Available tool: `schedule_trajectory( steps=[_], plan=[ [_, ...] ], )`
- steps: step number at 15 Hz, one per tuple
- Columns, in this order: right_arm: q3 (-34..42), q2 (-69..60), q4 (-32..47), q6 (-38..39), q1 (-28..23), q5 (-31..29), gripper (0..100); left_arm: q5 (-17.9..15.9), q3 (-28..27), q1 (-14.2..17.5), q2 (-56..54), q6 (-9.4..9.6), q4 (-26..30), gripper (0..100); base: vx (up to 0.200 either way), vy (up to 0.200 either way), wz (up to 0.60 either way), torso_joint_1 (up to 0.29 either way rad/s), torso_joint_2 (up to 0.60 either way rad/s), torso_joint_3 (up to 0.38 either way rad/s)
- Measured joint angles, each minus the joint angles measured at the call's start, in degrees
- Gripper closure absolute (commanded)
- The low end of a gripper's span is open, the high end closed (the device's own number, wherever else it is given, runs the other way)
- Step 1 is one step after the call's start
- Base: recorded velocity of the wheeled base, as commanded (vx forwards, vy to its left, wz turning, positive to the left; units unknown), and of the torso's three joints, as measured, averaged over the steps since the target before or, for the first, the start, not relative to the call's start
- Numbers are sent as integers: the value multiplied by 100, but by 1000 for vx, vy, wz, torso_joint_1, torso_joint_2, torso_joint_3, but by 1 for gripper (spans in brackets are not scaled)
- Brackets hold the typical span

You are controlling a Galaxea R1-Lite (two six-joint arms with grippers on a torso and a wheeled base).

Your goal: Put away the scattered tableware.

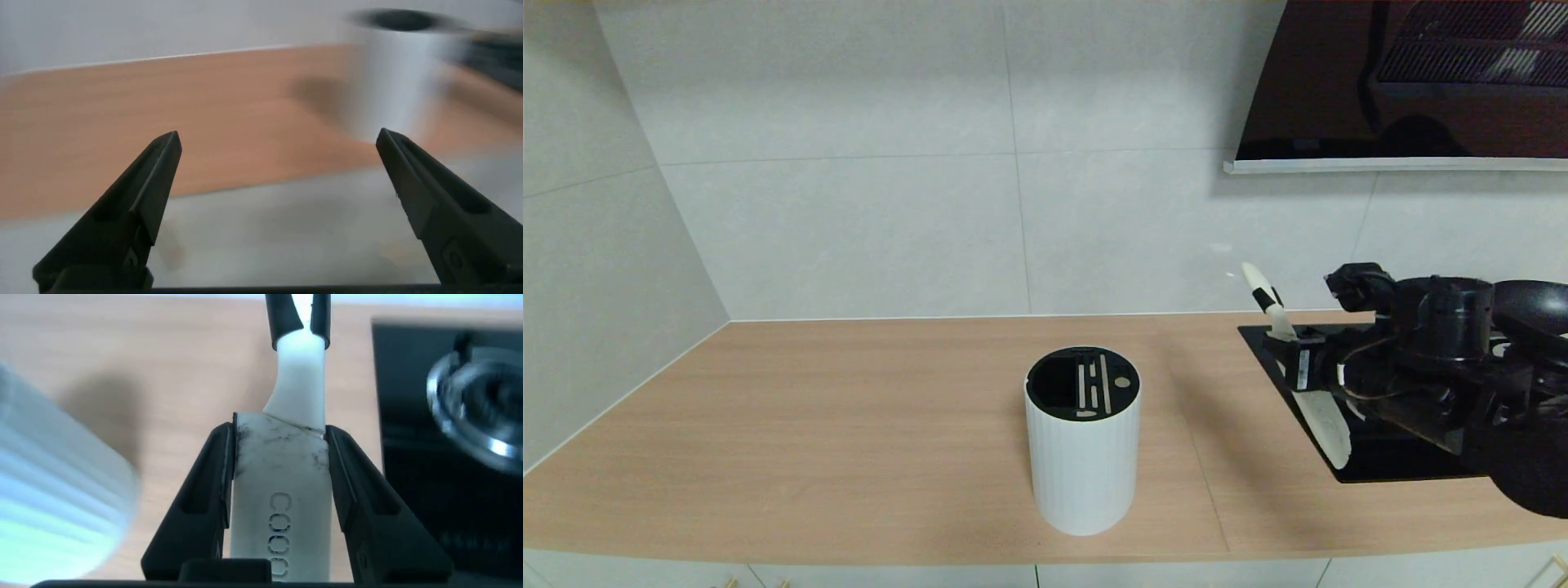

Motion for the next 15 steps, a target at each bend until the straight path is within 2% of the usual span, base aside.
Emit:
schedule_trajectory(
  steps=[2, 5, 6, 7, 8, 11, 14, 15],
  plan=[
    [-507, -343, 583, -7, 230, 17, 100, -230, -629, -29, 681, -6, 11, 0, 0, 0, 0, 0, 0, 0],
    [-1248, -552, 1065, -9, 785, 26, 100, -389, -1812, -88, 2225, -87, -41, 0, 0, 0, 0, 0, 0, 0],
    [-1384, -568, 1152, -9, 1003, 9, 100, -427, -2211, -167, 2809, -183, -167, 0, 0, 0, 0, 0, 0, 0],
    [-1469, -581, 1200, -9, 1240, -30, 100, -452, -2558, -319, 3405, -378, -444, 0, 0, 0, 0, 0, 0, 0],
    [-1510, -588, 1229, -7, 1530, -145, 100, -461, -2831, -658, 4045, -733, -929, 0, 0, 0, 0, 0, 0, 0],
    [-1392, -522, 1180, 33, 2155, -599, 100, -380, -3165, -1852, 5722, -2097, -2790, 0, 0, 0, 0, 0, 0, 0],
    [-1318, -475, 939, 74, 2536, -766, 100, -233, -3101, -2549, 7043, -3423, -4564, 0, 0, 0, 0, 0, 0, 0],
    [-1301, -475, 909, 90, 2660, -772, 100, -167, -3068, -2701, 7391, -3845, -4964, 0, 0, 0, 0, 0, 0, 0]
  ],
)
